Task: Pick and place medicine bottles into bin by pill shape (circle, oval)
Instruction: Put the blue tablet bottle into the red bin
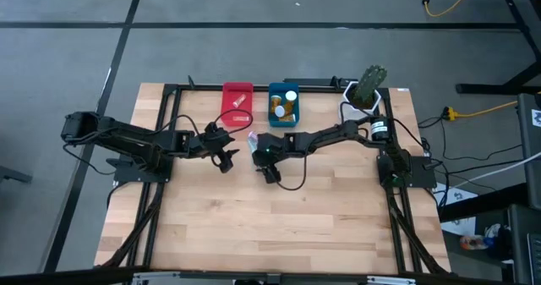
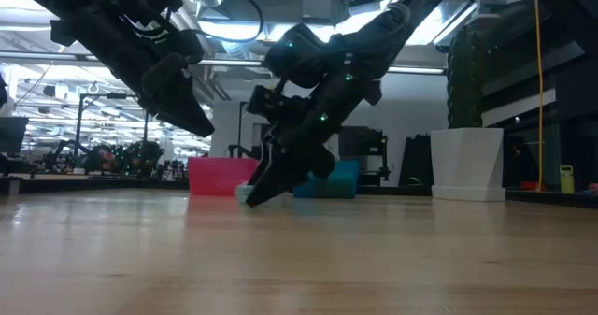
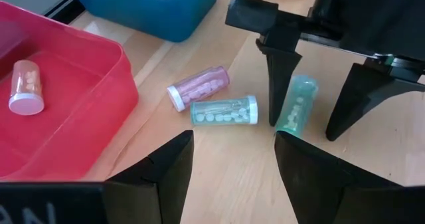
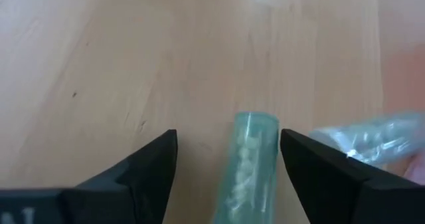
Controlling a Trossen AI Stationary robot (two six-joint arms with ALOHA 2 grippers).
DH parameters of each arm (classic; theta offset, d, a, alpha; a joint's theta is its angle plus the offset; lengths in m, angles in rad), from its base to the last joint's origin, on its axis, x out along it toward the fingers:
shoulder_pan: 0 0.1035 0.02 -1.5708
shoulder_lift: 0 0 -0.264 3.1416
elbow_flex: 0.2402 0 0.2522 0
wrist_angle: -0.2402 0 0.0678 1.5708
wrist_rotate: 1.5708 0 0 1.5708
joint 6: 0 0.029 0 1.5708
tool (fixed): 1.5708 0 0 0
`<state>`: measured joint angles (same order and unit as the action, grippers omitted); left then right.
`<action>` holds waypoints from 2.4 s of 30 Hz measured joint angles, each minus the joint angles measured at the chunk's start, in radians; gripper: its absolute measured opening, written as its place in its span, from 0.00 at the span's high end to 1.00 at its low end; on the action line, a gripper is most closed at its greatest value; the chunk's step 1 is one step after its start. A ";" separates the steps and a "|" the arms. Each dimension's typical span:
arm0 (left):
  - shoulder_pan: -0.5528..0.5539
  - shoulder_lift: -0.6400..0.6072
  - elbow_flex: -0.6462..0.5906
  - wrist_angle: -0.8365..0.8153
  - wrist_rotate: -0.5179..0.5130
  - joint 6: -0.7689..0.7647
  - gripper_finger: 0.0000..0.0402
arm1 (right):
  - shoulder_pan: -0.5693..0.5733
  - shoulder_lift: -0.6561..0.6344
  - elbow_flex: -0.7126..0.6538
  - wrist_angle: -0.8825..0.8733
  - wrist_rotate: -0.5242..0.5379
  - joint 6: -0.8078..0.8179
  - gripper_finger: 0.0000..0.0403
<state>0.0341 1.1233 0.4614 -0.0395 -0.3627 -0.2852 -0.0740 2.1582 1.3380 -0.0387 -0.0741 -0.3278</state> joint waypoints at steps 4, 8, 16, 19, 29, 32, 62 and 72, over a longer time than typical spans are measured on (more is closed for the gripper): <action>0.000 0.000 0.000 0.000 0.000 0.000 0.49 | 0.001 0.000 0.002 -0.026 0.020 0.065 0.37; 0.000 0.000 0.000 0.000 0.000 0.000 0.49 | 0.001 0.000 0.002 -0.031 0.022 0.070 0.42; 0.000 0.000 0.000 0.000 0.000 0.000 0.49 | 0.001 0.000 -0.001 -0.040 0.028 0.192 0.54; 0.000 0.000 0.000 0.000 0.000 0.000 0.49 | 0.000 0.000 -0.001 -0.036 0.032 0.193 0.59; 0.000 0.000 0.000 0.000 0.000 0.000 0.49 | -0.005 0.010 0.085 -0.137 0.070 0.195 0.74; 0.000 0.000 0.000 0.000 0.000 0.001 0.49 | -0.006 0.009 0.162 -0.216 0.110 0.183 0.75; -0.008 -0.273 0.000 -0.199 -0.398 -0.108 0.49 | -0.248 0.004 0.383 -0.093 -0.069 0.072 0.74; 0.082 -0.288 0.000 -0.267 -0.373 -0.130 0.49 | -0.255 0.004 0.383 -0.012 -0.088 0.116 0.74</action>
<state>0.1158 0.8352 0.4614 -0.3070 -0.7361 -0.4147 -0.3294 2.1620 1.7214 -0.0503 -0.1626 -0.2114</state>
